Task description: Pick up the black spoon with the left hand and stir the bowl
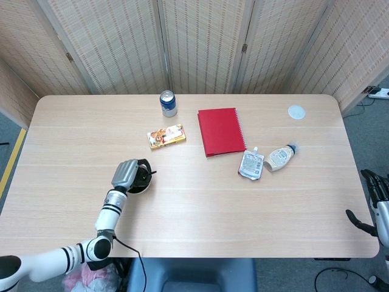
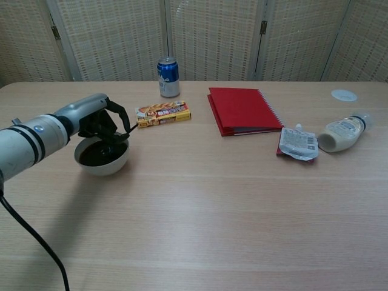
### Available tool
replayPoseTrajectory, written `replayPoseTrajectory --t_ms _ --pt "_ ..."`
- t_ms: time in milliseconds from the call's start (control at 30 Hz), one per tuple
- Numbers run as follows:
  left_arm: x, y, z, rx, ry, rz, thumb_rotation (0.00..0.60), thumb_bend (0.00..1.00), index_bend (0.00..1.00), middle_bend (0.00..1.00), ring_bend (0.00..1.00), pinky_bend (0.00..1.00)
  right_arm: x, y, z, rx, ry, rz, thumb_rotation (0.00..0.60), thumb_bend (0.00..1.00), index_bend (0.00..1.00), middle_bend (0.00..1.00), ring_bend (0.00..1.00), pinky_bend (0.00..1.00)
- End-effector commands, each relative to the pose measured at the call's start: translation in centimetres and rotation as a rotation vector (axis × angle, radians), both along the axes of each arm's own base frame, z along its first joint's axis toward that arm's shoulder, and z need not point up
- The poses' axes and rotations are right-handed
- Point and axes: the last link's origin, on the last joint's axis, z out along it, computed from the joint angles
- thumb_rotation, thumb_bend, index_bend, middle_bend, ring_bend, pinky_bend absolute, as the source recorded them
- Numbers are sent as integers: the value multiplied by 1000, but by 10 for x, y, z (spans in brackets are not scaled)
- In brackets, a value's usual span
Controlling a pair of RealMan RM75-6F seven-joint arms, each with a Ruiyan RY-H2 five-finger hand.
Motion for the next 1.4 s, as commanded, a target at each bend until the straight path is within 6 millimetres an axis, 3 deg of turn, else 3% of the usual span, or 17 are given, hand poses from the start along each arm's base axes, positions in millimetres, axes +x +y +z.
replayPoseTrajectory --t_ms 33,400,733,1033,1400 --pt "-6 2 1 8 10 17 600 485 685 1000 943 1000 0 0 0 -1 0 -1 600 139 0 110 145 76" --pt "-20 -9 14 -10 37 20 600 485 684 999 943 1000 1 0 -2 2 -1 4 600 138 0 110 145 76" --pt "-5 -20 6 -63 33 -28 600 485 683 999 943 1000 0 5 0 -6 -6 1 600 139 0 110 145 76" --pt "8 -5 -4 -60 34 -27 600 485 681 1000 943 1000 -3 11 2 -21 -13 -9 600 138 0 110 147 76" --pt "-8 6 7 -16 54 22 600 485 682 999 943 1000 -4 10 1 -20 -15 -10 600 138 0 110 147 76"
